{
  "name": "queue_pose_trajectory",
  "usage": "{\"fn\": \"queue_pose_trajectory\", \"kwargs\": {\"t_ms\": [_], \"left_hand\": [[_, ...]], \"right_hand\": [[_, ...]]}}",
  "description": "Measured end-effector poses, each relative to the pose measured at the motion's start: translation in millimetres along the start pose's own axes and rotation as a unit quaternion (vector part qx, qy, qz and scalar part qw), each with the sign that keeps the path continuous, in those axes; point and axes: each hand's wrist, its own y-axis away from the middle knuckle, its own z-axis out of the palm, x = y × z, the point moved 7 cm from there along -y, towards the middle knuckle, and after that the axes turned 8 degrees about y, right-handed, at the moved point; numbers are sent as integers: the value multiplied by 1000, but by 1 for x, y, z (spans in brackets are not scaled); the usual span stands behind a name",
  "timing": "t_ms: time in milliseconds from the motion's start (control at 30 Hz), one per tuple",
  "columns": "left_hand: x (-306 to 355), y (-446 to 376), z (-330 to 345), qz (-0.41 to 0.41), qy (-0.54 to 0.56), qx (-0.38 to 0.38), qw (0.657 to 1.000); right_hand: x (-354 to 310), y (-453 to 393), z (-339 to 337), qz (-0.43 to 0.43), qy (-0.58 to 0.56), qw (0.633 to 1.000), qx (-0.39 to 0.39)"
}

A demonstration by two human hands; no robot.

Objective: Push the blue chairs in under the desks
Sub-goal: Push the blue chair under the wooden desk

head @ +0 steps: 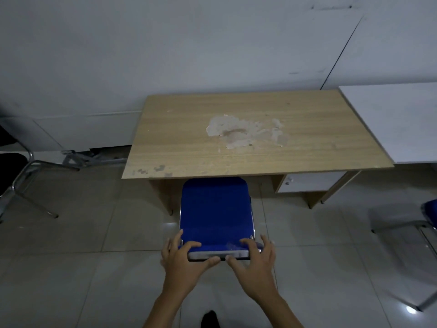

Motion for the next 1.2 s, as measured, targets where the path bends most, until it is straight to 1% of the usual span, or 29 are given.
{"fn": "queue_pose_trajectory", "kwargs": {"t_ms": [100, 200, 333, 467, 600, 700, 1000, 1200], "left_hand": [[6, -13, -4, 25, 11, 19, 999], [15, -29, -14, 41, 3, 34, 999], [27, -54, -16, 58, -11, 36, 998], [26, -68, -6, 60, -22, 43, 997], [17, -82, 1, 69, -8, 40, 997], [24, -99, -1, 83, -5, 43, 996], [53, -165, -2, 74, -4, 30, 997], [66, -211, 0, 48, -2, 2, 999]], "right_hand": [[-6, -13, -1, -16, -7, 1000, 9], [-19, -24, -6, -43, -19, 998, 37], [-33, -45, -17, -54, -29, 997, 54], [-32, -63, -23, -51, -25, 997, 50], [-32, -75, -21, -48, -27, 998, 42], [-37, -91, -22, -53, -36, 997, 49], [-52, -164, -30, -66, -24, 995, 74], [-66, -212, -39, -69, -10, 995, 73]]}}
